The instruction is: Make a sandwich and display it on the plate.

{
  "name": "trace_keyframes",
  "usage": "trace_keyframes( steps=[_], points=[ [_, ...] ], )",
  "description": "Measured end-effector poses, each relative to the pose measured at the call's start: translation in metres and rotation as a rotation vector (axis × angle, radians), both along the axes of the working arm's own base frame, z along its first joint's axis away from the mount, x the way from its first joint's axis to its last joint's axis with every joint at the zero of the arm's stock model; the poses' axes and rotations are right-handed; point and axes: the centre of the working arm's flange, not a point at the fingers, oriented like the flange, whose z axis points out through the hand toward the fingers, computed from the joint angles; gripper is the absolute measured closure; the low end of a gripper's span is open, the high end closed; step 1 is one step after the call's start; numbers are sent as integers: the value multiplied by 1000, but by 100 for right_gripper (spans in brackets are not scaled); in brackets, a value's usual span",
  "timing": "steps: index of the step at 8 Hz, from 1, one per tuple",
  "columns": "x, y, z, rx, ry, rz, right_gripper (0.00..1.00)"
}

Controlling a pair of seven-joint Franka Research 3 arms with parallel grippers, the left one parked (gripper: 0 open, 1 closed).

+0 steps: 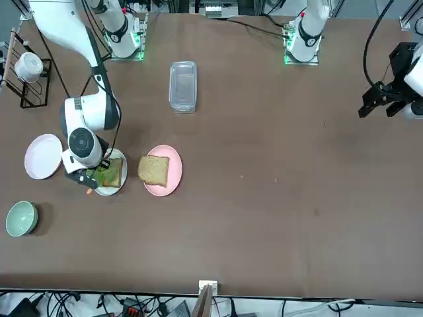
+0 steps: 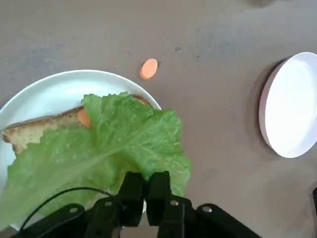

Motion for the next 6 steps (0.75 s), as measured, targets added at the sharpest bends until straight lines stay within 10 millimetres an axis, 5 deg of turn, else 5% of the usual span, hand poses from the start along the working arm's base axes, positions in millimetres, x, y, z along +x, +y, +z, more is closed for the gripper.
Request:
trace_keyframes(
  steps=[1, 5, 6],
  points=[
    [0, 0, 0, 0, 0, 0, 82],
    [0, 24, 4, -1, -3, 38, 12],
    [0, 28, 11, -5, 6, 48, 1]
  ],
)
